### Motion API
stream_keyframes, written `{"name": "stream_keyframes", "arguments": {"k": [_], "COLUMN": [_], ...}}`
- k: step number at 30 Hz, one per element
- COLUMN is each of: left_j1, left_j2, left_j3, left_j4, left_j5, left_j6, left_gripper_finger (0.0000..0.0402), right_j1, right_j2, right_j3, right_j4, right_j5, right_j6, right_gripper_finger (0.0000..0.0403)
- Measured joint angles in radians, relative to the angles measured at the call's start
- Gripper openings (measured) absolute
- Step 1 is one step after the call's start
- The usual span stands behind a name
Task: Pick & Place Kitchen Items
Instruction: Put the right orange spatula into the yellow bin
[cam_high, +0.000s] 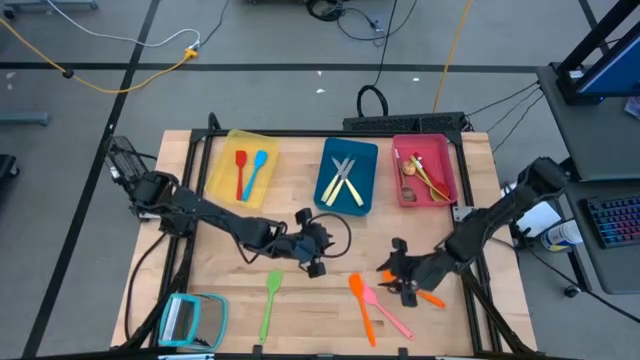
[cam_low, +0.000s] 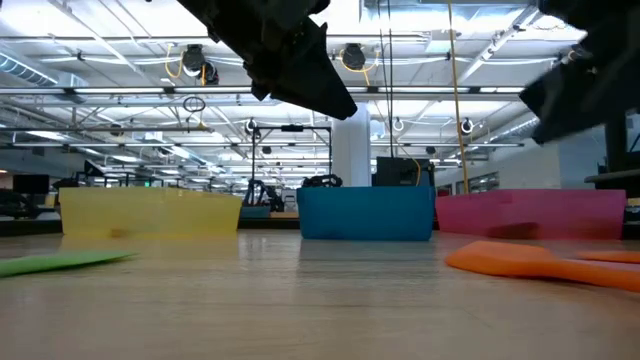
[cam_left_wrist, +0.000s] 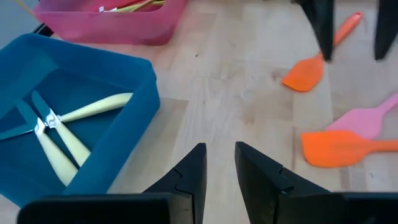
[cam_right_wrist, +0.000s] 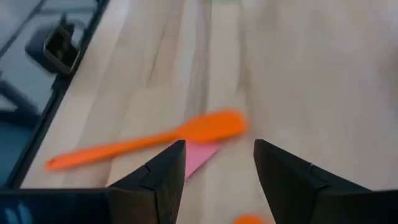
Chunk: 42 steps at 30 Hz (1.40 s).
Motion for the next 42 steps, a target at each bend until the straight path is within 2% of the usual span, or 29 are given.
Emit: {"name": "stream_keyframes", "arguments": {"k": [3,11,13,17,31,42], "left_j1": [0.009,0.03,0.033,0.035,0.035,0.035], "left_j2": [0.0,0.0,0.0,0.0,0.0,0.0], "left_j3": [0.0,0.0,0.0,0.0,0.0,0.0], "left_j4": [0.001,0.001,-0.001,-0.004,-0.004,-0.005], "left_j5": [0.0,0.0,0.0,0.0,0.001,0.001], "left_j6": [0.026,0.051,0.051,0.064,0.103,0.103], "left_gripper_finger": [0.0088,0.0088,0.0088,0.0088,0.0088,0.0088], "right_j1": [0.009,-0.008,-0.008,-0.007,-0.006,-0.005], "right_j2": [0.061,0.124,0.135,0.156,0.102,0.21], "right_j3": [0.03,0.035,0.035,0.036,0.032,0.038], "right_j4": [-0.061,-0.388,-0.414,-0.375,-0.324,-0.301], "right_j5": [-0.051,-0.052,-0.054,-0.095,-0.12,-0.117], "right_j6": [0.076,0.357,0.416,0.427,0.472,0.47], "right_gripper_finger": [0.0183,0.0183,0.0183,0.0183,0.0183,0.0183]}}
